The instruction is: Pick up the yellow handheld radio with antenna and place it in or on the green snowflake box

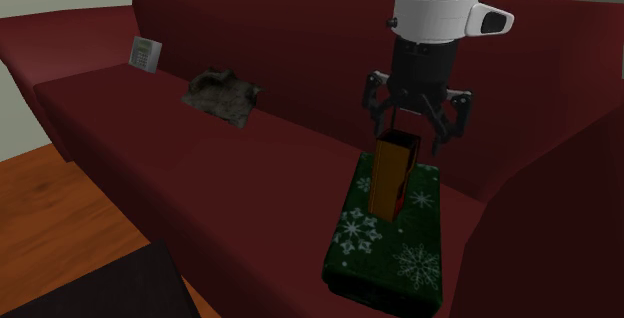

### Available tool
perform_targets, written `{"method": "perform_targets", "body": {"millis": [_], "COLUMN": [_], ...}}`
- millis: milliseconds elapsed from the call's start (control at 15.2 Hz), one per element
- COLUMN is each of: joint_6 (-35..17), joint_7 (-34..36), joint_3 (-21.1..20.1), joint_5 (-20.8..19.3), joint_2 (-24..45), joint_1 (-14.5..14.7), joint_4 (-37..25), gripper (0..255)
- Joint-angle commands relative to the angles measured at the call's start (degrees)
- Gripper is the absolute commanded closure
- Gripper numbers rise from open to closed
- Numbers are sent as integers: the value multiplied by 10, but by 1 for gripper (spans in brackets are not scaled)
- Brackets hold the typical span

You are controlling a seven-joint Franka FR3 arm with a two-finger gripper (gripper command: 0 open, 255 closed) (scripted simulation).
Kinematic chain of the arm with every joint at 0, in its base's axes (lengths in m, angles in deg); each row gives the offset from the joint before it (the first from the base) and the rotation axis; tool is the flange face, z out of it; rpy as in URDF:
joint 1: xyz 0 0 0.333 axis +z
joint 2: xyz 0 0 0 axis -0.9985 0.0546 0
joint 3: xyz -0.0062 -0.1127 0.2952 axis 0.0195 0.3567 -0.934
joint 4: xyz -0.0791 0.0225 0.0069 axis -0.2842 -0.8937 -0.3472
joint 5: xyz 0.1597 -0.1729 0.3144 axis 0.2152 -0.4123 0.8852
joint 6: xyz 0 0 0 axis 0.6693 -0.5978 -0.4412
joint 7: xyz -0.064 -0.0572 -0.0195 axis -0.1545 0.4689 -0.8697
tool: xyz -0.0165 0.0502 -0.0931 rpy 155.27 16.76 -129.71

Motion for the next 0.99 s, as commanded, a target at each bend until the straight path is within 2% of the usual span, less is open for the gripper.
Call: {"method": "perform_targets", "body": {"millis": [0,132,396,924], "joint_6": [0,0,68,68], "joint_7": [0,0,0,0], "joint_3": [0,0,0,0], "joint_5": [0,0,0,0], "joint_2": [0,0,-17,-17], "joint_1": [0,0,0,0], "joint_4": [0,0,-50,-50], "gripper": [0,0,0,0]}}
